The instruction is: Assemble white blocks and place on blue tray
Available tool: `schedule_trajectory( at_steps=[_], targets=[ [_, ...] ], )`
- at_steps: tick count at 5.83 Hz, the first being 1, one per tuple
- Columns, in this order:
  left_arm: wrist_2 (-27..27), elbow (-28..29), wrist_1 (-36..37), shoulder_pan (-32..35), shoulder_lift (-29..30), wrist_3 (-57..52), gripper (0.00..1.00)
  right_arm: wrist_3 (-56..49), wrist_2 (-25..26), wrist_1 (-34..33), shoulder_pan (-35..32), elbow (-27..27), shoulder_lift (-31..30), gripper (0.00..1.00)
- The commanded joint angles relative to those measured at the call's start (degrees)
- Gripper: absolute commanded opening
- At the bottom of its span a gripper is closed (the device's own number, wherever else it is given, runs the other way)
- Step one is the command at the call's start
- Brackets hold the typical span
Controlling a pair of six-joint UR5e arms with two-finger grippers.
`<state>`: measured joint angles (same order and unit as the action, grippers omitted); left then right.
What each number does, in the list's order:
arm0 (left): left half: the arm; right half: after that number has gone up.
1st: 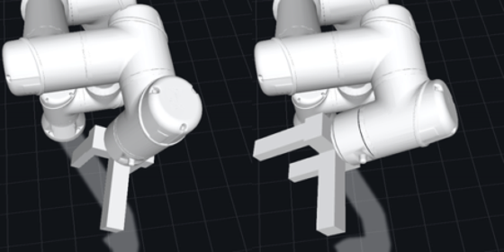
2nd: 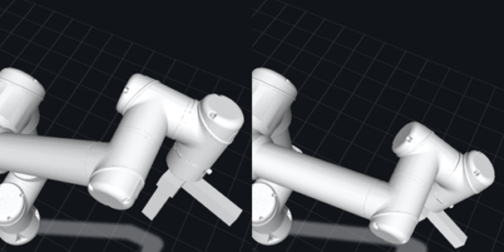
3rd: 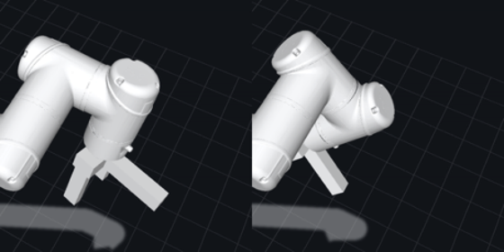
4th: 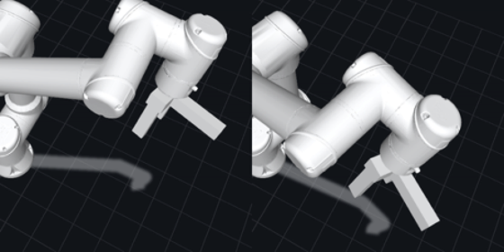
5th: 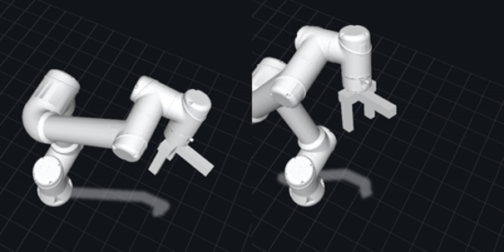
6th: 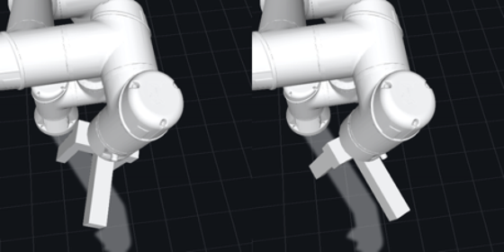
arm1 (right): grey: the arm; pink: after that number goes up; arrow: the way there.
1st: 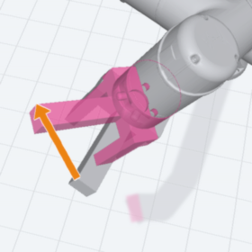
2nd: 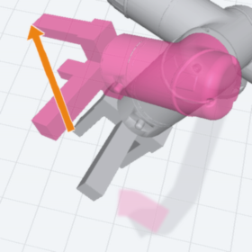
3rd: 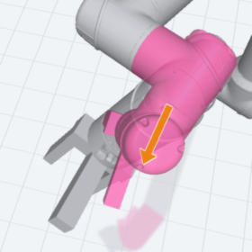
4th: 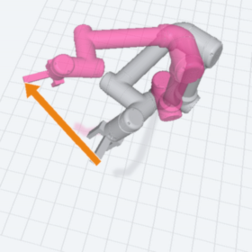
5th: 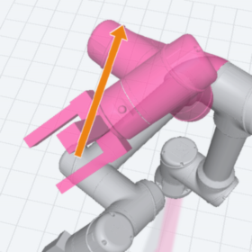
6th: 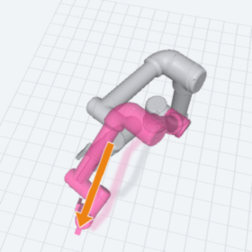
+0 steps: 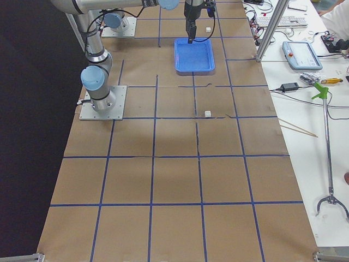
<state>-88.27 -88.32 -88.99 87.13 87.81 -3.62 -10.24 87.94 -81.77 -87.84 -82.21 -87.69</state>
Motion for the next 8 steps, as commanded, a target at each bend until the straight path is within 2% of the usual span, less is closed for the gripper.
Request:
schedule_trajectory(
  at_steps=[1, 3, 4, 5, 6, 7, 8],
  targets=[
    [-0.7, -0.4, 1.1, 0.1, -1.0, -0.7, 0.99, -15.0, 0.0, -0.6, 3.1, -0.1, 0.8, 1.00],
    [-0.5, -0.8, 2.2, -0.6, 1.7, -0.2, 0.99, -44.2, -1.0, -1.2, 9.3, -0.1, 3.2, 1.00],
    [-0.7, -0.8, 9.3, -1.1, 8.5, -0.7, 0.99, -61.7, -1.1, -1.3, 12.2, -0.1, 5.1, 1.00],
    [-0.6, 1.6, 16.2, -1.1, 17.3, -0.6, 0.99, -77.3, -1.2, -4.7, 15.2, -0.1, 7.0, 1.00],
    [-0.6, 3.1, 20.4, -1.3, 23.3, -0.9, 0.99, -89.1, -1.4, -8.6, 17.6, -0.1, 9.5, 1.00],
    [-0.6, 2.9, 22.0, -1.8, 27.2, -0.8, 0.99, -97.0, -5.4, -11.2, 19.9, -0.1, 12.3, 1.00],
    [-0.8, 1.1, 29.7, -1.8, 30.5, -1.0, 0.99, -103.6, -8.1, -12.7, 22.6, 0.0, 15.0, 1.00]
  ],
)
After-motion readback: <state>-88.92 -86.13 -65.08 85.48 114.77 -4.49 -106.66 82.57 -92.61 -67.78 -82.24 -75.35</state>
